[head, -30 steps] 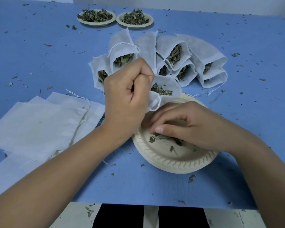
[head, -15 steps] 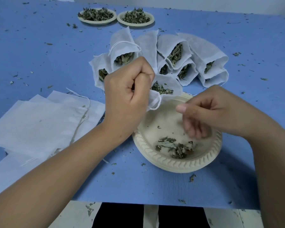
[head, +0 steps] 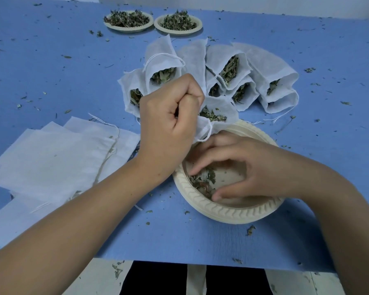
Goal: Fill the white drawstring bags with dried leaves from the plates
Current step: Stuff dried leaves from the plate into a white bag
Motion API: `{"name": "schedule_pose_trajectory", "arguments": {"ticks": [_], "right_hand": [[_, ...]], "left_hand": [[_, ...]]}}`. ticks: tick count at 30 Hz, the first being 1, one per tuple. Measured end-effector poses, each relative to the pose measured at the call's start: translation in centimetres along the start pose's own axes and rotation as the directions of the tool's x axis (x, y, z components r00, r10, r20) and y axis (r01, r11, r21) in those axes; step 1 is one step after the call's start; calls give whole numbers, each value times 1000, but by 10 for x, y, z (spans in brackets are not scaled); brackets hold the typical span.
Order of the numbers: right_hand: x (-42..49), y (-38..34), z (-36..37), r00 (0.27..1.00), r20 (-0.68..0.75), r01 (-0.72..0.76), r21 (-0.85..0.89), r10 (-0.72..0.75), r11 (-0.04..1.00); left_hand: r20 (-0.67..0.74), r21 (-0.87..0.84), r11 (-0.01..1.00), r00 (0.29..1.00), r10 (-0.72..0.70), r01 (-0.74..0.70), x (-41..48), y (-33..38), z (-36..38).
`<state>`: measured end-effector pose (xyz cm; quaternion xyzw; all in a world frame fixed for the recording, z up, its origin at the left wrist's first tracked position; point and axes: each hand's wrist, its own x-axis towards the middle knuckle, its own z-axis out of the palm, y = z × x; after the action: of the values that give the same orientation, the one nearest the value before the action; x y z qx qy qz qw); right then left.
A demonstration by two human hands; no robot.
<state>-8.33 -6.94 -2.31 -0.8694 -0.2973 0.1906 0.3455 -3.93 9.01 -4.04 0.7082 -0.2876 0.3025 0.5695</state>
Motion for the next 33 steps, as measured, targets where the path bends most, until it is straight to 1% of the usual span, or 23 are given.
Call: {"name": "schedule_pose_trajectory", "arguments": {"ticks": [7,10,16,18,19,20,22,23,25,27,28,30,32,33], "right_hand": [[7,-1,8,994,-53,98,-32,-100,995],[9,-2,11,982,-84,160,-83,-167,984],[11,-3,18,956,-175,208,-150,-233,967],[10,-2,17,945,-204,234,-121,-255,965],[7,-1,13,939,-238,240,-64,-249,969],[4,-1,8,931,-285,248,35,-228,968],[-2,0,-4,888,-415,322,251,-199,913],[-4,1,-9,841,-505,381,303,-192,874],[-4,2,-12,726,-674,449,312,-138,837],[1,2,-7,632,-773,396,255,-61,882],[4,2,-3,608,-793,337,205,-46,919],[9,2,5,590,-802,193,26,-95,981],[11,2,11,561,-810,70,-159,-171,985],[12,1,13,539,-816,38,-225,-209,974]], "left_hand": [[6,-6,1000,1000,-16,16,0,0,1],[8,-5,1000,1000,-18,18,0,0,1],[9,5,1000,1000,-11,11,0,0,1],[10,11,1000,1000,-5,5,0,0,1],[13,15,1000,1000,-2,2,0,0,1],[15,21,1000,1000,0,-1,0,0,0],[17,32,999,1000,6,-6,0,0,0],[20,36,999,1000,10,-11,0,0,0],[47,48,998,998,39,-41,-1,1,1],[86,87,991,992,91,-99,-2,2,2],[104,109,986,988,117,-128,-3,3,2],[131,130,977,980,151,-168,-4,3,3],[140,134,973,976,169,-188,-4,3,3],[138,137,971,975,174,-193,-4,3,3]]}}
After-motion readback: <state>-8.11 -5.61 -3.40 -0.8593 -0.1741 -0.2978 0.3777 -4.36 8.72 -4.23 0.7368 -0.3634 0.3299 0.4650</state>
